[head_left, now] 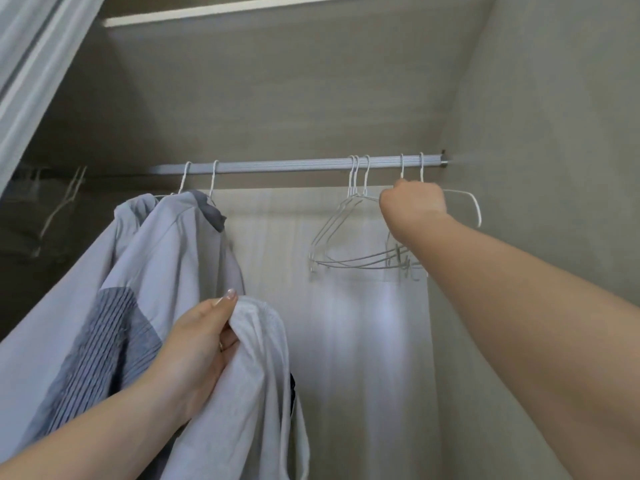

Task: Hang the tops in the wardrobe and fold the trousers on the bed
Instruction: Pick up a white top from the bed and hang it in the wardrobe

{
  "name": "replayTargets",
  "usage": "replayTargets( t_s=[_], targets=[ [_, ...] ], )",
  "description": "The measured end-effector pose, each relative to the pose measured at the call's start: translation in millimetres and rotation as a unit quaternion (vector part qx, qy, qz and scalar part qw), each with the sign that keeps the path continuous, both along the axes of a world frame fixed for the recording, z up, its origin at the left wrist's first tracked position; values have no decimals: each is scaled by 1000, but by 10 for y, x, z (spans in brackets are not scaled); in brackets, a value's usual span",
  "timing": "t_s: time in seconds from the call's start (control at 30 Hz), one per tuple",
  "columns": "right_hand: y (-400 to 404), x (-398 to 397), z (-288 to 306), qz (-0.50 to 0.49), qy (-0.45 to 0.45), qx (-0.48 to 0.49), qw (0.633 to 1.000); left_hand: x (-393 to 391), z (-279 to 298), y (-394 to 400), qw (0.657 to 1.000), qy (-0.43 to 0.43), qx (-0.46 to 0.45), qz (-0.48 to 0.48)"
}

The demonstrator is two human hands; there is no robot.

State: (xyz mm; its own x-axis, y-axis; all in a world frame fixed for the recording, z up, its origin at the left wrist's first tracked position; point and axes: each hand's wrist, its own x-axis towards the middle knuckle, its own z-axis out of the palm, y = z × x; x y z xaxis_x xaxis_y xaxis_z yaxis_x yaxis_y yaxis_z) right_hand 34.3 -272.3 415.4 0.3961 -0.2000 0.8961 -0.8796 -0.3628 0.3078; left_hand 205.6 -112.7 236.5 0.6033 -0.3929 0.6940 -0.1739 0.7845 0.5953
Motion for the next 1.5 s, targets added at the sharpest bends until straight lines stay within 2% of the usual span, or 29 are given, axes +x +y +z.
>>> replayTargets(
  t_s=[0.13, 0.2, 0.33, 0.47, 0.57, 0.83, 0.97, 1.13, 1.27, 1.37, 1.43, 1.5],
  targets=[
    [-110, 25, 17, 19, -18, -11, 1000, 68, -30, 25, 1000, 12, -4, 0],
    [-165, 72, 21, 71, -48, -12, 996, 75, -37, 34, 1000, 17, -8, 0],
    [-201, 137, 59, 186, -134, 37, 973, 73, -39, 36, 1000, 24, -10, -4],
    [-131, 176, 76, 256, -203, 66, 943, 63, -74, 38, 999, 29, -4, -16],
    [-57, 213, 83, 283, -221, 50, 932, 52, -102, 51, 1000, 28, 1, -13],
    [-76, 140, -116, 244, -116, -37, 962, 121, -277, 358, 999, 0, 45, 18],
    [-6, 67, -270, 252, -68, -44, 964, 119, -362, 574, 997, -22, 66, 43],
    [67, -25, -562, 260, -53, -40, 963, 85, -581, 982, 988, -69, 115, 73],
    [29, -147, -818, 273, -57, -9, 960, 81, -832, 1382, 957, -145, 182, 172],
    [19, -269, -1004, 285, -63, 9, 956, 195, -958, 1703, 914, -215, 233, 255],
    [51, -332, -1141, 280, -55, 41, 957, 277, -1042, 1897, 893, -227, 266, 282],
    [108, -375, -1271, 278, -39, 58, 958, 320, -1157, 2054, 890, -221, 281, 282]
  ],
)
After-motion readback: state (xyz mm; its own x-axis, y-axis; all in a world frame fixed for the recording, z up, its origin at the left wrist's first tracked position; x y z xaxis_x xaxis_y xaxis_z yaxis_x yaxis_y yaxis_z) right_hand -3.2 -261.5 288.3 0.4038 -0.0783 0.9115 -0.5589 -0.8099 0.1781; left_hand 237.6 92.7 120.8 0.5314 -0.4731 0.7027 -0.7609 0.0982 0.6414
